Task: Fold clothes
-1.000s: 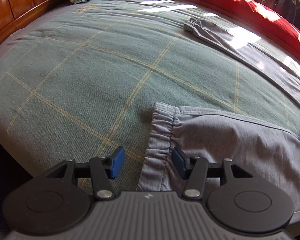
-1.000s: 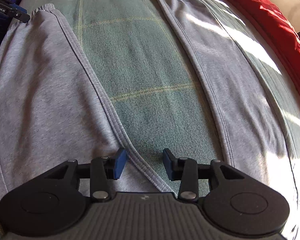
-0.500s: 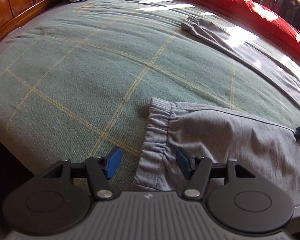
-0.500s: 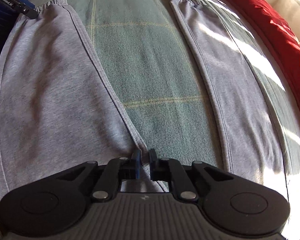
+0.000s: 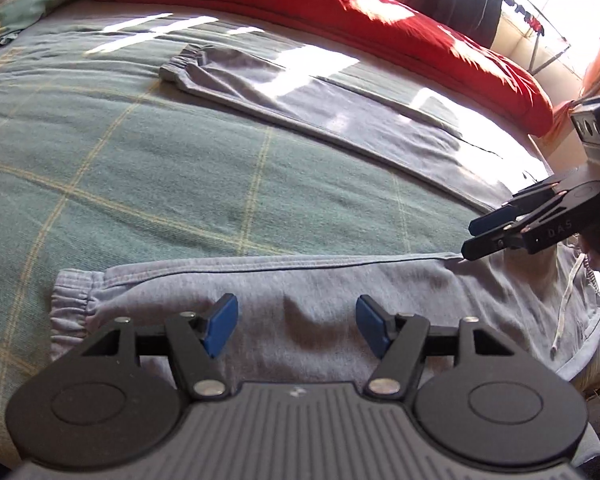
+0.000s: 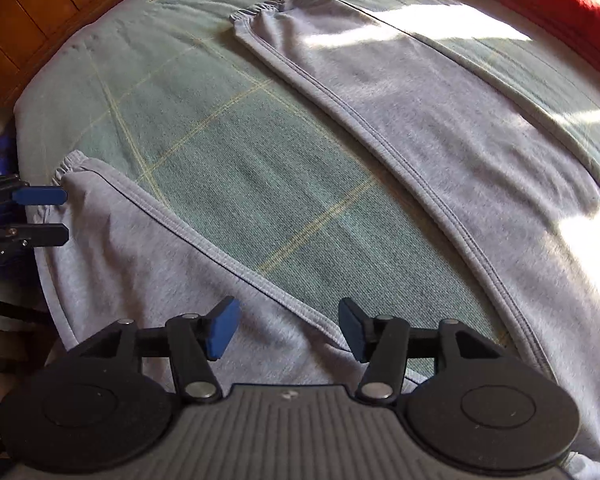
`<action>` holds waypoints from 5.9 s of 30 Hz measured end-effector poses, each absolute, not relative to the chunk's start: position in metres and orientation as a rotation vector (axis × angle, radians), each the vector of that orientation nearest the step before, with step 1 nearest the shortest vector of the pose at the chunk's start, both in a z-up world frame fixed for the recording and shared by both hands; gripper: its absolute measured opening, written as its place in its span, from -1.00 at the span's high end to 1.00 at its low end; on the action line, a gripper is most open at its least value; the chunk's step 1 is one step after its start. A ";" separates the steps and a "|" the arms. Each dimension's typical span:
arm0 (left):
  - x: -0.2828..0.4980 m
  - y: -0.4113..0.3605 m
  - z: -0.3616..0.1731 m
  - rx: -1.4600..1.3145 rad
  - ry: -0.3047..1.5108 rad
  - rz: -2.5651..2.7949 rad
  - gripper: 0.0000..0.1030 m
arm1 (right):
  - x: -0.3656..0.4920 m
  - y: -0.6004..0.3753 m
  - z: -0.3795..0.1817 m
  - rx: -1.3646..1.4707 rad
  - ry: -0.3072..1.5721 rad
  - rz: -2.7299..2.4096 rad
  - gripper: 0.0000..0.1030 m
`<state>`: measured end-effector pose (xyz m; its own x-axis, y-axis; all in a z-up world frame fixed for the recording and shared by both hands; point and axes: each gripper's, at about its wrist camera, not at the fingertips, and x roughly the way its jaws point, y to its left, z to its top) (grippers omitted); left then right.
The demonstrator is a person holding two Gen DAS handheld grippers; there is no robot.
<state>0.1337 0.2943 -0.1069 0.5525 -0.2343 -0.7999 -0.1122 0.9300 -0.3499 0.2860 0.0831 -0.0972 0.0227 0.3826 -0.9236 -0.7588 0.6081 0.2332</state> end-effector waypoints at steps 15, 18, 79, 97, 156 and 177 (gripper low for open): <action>0.083 0.327 -0.093 -0.416 0.988 0.086 -0.27 | 0.287 0.016 -0.097 -0.187 1.310 0.728 -0.32; 0.084 0.295 -0.086 -0.416 0.961 -0.038 -0.36 | 0.282 0.012 -0.093 -0.123 1.316 0.720 -0.38; 0.096 0.237 -0.103 -0.131 1.075 0.204 -0.49 | 0.218 -0.094 -0.123 -0.025 1.326 0.539 -1.00; 0.158 0.019 -0.067 0.136 0.935 -0.240 -0.52 | 0.215 -0.237 -0.140 -0.096 1.201 0.132 -1.00; 0.356 -0.055 -0.146 -0.596 1.049 -0.611 -0.39 | 0.231 -0.309 -0.149 0.096 1.029 0.223 -1.00; 0.399 -0.057 -0.119 -0.690 1.094 -0.692 -0.47 | 0.266 -0.265 -0.100 0.034 0.882 0.452 -1.00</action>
<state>0.3987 -0.0574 -0.1188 0.3019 -0.7836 -0.5431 0.1550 0.6024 -0.7830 0.2664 -0.2648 -0.0996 0.5475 0.3958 -0.7373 -0.3679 0.9052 0.2127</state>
